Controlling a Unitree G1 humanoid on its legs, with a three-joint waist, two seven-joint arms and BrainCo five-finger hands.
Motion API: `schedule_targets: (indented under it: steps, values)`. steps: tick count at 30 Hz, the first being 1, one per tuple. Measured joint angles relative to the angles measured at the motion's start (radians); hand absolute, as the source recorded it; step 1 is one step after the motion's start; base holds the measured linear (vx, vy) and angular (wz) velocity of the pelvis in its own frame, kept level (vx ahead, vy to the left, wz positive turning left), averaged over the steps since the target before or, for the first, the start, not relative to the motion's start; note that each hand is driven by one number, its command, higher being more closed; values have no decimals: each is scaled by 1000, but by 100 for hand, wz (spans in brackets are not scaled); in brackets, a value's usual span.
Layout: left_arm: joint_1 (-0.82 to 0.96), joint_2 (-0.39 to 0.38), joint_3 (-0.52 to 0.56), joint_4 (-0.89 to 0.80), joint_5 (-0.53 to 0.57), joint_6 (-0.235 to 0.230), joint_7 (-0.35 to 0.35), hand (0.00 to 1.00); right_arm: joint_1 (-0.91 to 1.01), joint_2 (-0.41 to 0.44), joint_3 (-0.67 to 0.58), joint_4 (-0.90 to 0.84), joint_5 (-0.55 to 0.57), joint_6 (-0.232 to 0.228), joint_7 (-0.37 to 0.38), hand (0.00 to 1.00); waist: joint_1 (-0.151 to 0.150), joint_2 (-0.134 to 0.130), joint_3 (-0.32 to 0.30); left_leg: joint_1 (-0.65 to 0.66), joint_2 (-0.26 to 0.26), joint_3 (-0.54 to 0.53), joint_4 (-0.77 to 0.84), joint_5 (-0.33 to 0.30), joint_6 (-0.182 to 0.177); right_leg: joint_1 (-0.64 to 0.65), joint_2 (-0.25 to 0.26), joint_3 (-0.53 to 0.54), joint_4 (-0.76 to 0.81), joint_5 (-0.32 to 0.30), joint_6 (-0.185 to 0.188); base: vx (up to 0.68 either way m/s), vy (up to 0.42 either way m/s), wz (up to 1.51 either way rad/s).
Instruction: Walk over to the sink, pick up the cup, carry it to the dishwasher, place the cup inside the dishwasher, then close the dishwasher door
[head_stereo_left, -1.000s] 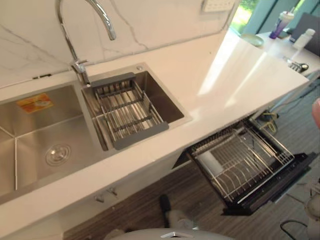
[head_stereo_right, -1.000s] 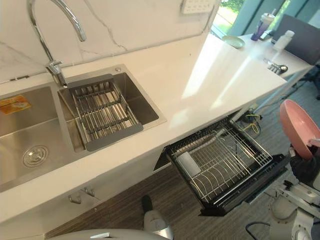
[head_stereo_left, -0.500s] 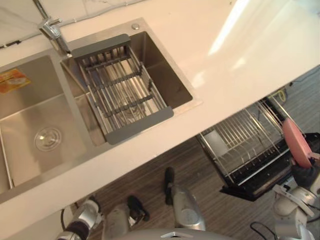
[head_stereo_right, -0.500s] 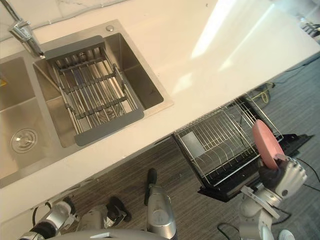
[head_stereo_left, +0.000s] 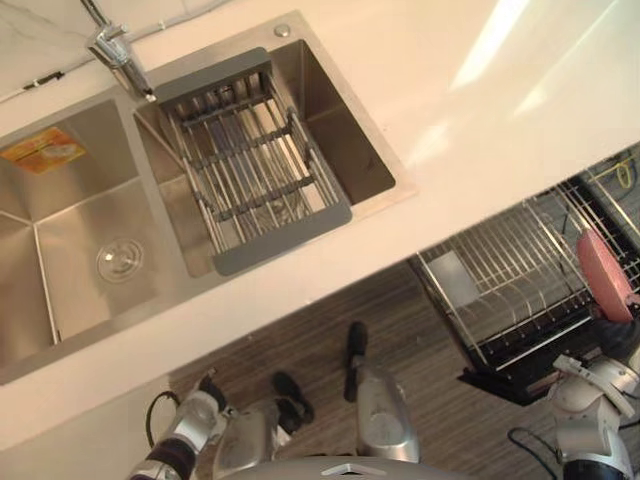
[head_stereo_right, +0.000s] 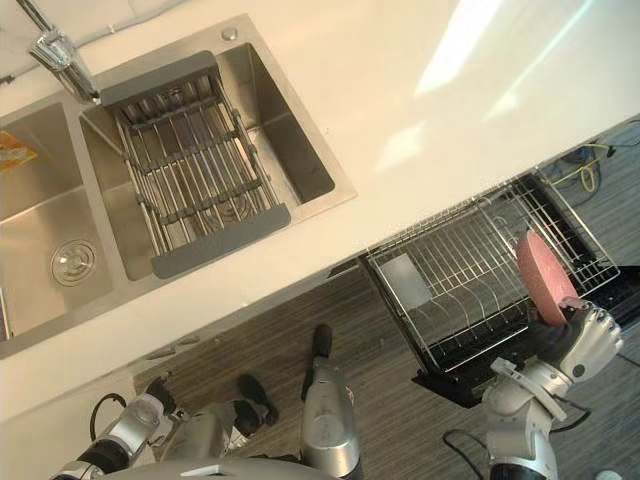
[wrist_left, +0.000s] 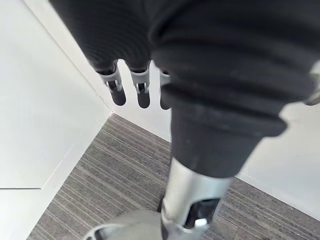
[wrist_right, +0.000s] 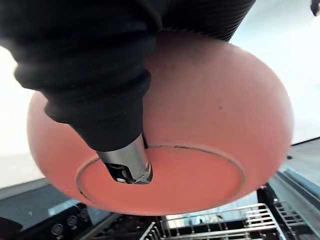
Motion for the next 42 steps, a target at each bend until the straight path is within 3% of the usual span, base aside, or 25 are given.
schedule_targets:
  steps: [4,8,11,14,18,19,22,26,29,30,35,42]
  values:
    - [-6,0,5,14,7,38,33,0,-45,-36,38,31,43,10,4,100,-7,11,12,-36,-8,2,1,3,2,-29,0,17,-24,27,-1,-69,12,-7]
    - [-28,0,4,50,7,94,44,0,-133,-87,57,83,77,18,28,100,-8,28,62,-58,-26,-1,7,9,10,-55,-2,44,-45,63,-1,-21,40,-16]
    - [-47,-1,4,83,6,134,52,0,-218,-152,106,165,95,30,52,100,-4,57,80,-100,-38,-25,20,11,14,-99,-7,66,-49,78,-2,-4,32,-16]
    - [-66,-5,5,111,5,149,53,0,-299,-197,150,240,114,29,87,100,4,86,98,-122,-43,-29,21,13,13,-126,-8,77,-51,82,-4,10,24,-12]
    - [-93,-11,4,145,3,155,47,0,-386,-235,225,284,125,30,128,100,18,93,105,-156,-56,-58,11,28,18,-178,-8,100,-44,104,-10,6,7,-12]
    - [-112,-14,4,154,3,155,47,0,-410,-249,244,295,126,32,139,0,21,95,109,-160,-62,-59,-3,36,22,-190,-11,103,-39,106,-12,0,0,0]
    - [-162,-26,5,153,3,144,41,0,-449,-275,267,299,163,58,155,0,35,98,116,-179,-79,-67,-29,59,30,-230,-23,106,-15,107,-13,2,16,8]
    - [-192,-58,20,152,-6,139,38,0,-487,-275,267,290,236,142,157,0,45,96,118,-191,-93,-78,-53,77,36,-263,-37,107,21,101,-17,7,-6,9]
    - [-192,-71,38,152,-22,138,11,0,-478,-272,259,246,261,173,160,0,47,95,119,-188,-98,-80,-63,78,36,-275,-43,110,43,92,-18,0,-16,3]
    - [-192,-74,39,152,-28,152,-35,0,-469,-271,256,225,259,181,166,0,47,93,120,-186,-101,-81,-65,81,39,-280,-47,111,56,85,-19,-6,-38,3]
    - [-192,-75,82,153,19,190,-138,0,-448,-255,216,194,224,184,194,0,49,76,131,-167,-98,-84,-61,81,38,-263,-51,106,76,70,-18,-26,-41,3]
    - [-155,-47,117,150,68,193,-181,0,-348,-233,112,127,194,175,203,0,28,27,144,-125,-64,-106,-7,38,25,-166,-22,80,29,68,-13,4,-34,2]
